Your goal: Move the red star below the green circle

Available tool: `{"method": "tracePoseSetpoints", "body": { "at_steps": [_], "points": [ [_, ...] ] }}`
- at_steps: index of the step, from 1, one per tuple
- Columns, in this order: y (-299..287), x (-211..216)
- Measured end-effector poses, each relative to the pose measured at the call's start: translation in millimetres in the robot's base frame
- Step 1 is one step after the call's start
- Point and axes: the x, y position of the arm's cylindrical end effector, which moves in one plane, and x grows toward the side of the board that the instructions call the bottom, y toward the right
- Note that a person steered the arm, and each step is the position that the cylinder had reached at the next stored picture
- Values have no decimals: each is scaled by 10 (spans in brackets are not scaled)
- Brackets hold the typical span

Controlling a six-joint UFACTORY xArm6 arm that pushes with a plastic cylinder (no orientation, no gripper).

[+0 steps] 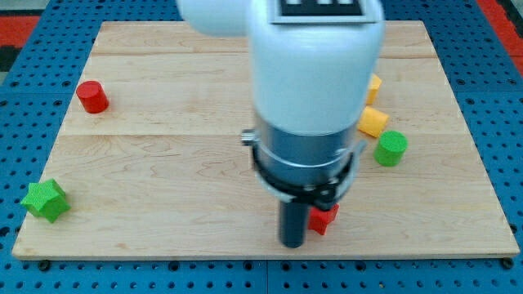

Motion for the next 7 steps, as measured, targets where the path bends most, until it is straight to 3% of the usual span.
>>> {"method": "tracePoseSetpoints", "body": {
  "at_steps": [2, 3, 7],
  "points": [
    [483, -254],
    [-174, -86],
    [138, -651]
  ]
}}
